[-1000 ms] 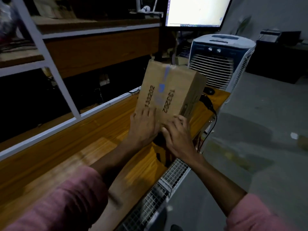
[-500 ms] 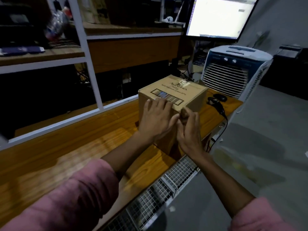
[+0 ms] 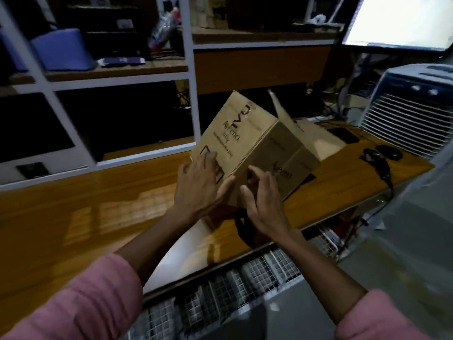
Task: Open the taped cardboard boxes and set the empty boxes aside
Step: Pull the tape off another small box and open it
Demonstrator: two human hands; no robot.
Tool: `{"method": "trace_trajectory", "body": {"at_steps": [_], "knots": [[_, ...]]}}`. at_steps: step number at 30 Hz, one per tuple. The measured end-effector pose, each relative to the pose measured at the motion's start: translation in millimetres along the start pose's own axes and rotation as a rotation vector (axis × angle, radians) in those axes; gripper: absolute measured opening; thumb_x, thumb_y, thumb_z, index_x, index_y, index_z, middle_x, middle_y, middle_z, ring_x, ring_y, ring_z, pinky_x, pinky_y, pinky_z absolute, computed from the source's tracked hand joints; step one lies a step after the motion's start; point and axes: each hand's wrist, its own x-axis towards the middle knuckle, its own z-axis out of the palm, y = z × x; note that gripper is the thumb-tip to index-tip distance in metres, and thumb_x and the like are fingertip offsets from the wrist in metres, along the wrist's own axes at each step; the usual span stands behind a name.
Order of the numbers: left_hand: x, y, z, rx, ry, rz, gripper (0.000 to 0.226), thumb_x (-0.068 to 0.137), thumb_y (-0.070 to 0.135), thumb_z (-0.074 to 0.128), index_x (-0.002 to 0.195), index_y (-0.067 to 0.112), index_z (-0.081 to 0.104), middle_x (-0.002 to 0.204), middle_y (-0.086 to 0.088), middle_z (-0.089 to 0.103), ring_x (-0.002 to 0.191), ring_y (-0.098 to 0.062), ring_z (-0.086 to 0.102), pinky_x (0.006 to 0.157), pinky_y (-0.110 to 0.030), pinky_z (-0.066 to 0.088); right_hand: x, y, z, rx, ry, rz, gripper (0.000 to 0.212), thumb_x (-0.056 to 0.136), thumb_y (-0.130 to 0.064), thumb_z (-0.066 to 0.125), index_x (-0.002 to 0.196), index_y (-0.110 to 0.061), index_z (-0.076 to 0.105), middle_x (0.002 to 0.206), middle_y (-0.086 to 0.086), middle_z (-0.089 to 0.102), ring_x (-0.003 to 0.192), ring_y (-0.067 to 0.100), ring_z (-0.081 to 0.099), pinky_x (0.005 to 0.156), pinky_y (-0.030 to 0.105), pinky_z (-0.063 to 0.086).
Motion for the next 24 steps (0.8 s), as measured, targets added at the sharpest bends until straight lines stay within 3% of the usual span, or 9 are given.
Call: {"method": "trace_trajectory", "body": {"at_steps": [2,5,10,13,16,20,24], "knots": [[-25,-15,-13,0.045,0.086,-0.097,0.083,0.096,0.074,0.033,0.152,0.013,0.025,0.149,-0.018,0.041,0.128,-0.037,0.049,0.102,-0.053,0.041,-1,-16,13,0.095,-0.082,-0.063,0.044,0.104,-0.035,0.049,0.142,-0.016,0.042,0.121,0.008,0.050,0.106,0.026,0.052,0.088,0.047,0.050],[-33,-19,-17,0.089,0.211,-0.064,0.084,0.097,0.067,0.045,0.155,0.014,0.018,0.154,-0.026,0.029,0.137,-0.046,0.039,0.100,-0.053,0.040,3,-20,19,0.091,-0.087,-0.067,0.040,0.104,-0.033,0.049,0.138,-0.010,0.049,0.117,0.008,0.053,0.104,0.025,0.052,0.087,0.043,0.048],[-43,-33,-16,0.187,0.116,-0.266,0.067,0.097,0.067,0.039,0.151,0.028,0.034,0.160,-0.022,0.012,0.145,-0.048,0.021,0.105,-0.062,0.036,7,-20,14,0.075,-0.062,-0.055,0.036,0.103,-0.033,0.047,0.127,-0.008,0.057,0.110,0.007,0.056,0.101,0.022,0.051,0.085,0.042,0.048],[-51,-35,-18,0.099,0.053,-0.286,0.061,0.097,0.064,0.040,0.149,0.031,0.034,0.162,-0.021,0.015,0.141,-0.047,0.031,0.102,-0.061,0.043,12,-12,9,0.062,0.006,-0.022,0.025,0.099,-0.029,0.052,0.111,-0.008,0.060,0.104,0.007,0.054,0.095,0.022,0.052,0.078,0.044,0.051],[-49,-30,-26,0.048,0.014,-0.300,0.064,0.095,0.067,0.038,0.148,0.031,0.033,0.160,-0.019,0.021,0.129,-0.046,0.046,0.090,-0.056,0.054,22,-3,2,0.018,0.083,0.100,0.028,0.093,-0.042,0.055,0.097,-0.014,0.053,0.106,0.006,0.048,0.099,0.024,0.049,0.076,0.047,0.052],[-53,-31,-31,0.026,0.001,-0.333,0.073,0.091,0.074,0.026,0.149,0.031,0.034,0.161,-0.019,0.021,0.127,-0.046,0.049,0.086,-0.055,0.057,40,19,-8,0.005,0.078,0.226,0.058,0.082,-0.038,0.078,0.122,-0.013,0.043,0.132,0.014,0.036,0.124,0.030,0.040,0.095,0.049,0.052],[-56,-32,-33,-0.021,-0.019,-0.363,0.072,0.091,0.073,0.027,0.151,0.033,0.030,0.156,-0.019,0.030,0.127,-0.043,0.049,0.088,-0.056,0.056,54,30,-15,0.001,-0.016,0.098,0.088,0.077,-0.030,0.086,0.142,-0.011,0.031,0.151,0.013,0.029,0.137,0.029,0.032,0.103,0.026,0.040]]}}
